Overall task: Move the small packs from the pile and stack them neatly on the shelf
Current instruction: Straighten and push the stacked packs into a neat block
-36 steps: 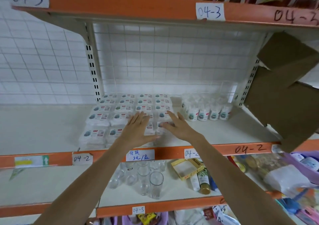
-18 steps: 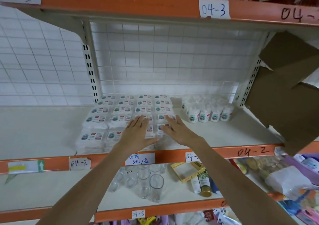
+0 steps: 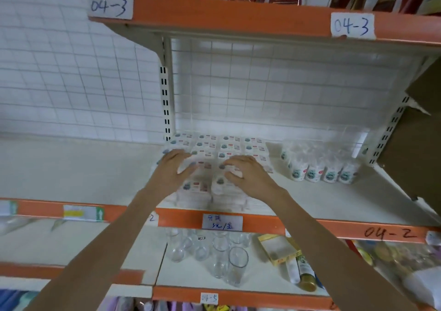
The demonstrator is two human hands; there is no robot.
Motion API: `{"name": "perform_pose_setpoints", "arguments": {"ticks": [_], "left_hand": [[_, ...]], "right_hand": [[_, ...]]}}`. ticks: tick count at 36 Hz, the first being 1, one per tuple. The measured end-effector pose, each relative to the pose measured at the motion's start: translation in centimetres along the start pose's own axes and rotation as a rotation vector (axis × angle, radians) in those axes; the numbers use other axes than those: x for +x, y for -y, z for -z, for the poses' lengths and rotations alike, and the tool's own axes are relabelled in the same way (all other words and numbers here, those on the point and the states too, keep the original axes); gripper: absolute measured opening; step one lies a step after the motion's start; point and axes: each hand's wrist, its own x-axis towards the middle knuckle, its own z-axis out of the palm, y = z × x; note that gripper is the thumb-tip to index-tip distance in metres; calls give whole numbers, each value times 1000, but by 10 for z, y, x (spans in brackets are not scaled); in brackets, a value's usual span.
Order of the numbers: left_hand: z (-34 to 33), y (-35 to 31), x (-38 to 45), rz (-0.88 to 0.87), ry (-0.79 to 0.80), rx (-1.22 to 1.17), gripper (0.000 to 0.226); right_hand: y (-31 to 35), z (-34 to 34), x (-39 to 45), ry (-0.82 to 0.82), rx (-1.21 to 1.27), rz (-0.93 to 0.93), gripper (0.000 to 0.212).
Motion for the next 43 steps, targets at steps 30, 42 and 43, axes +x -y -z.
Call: {"name": "perform_pose_setpoints", "arguments": {"ticks": [30,42,43], "left_hand": [[14,70,5,459,29,-302,55],[39,96,-37,362,253,-377,111],[38,97,-41,357,266,-349,116]], "right_hand": [[54,-49,70,180,-316,-128,38],[79,-47,44,194,-285,96,39],[82,-51,40,212,-276,112,40]]}}
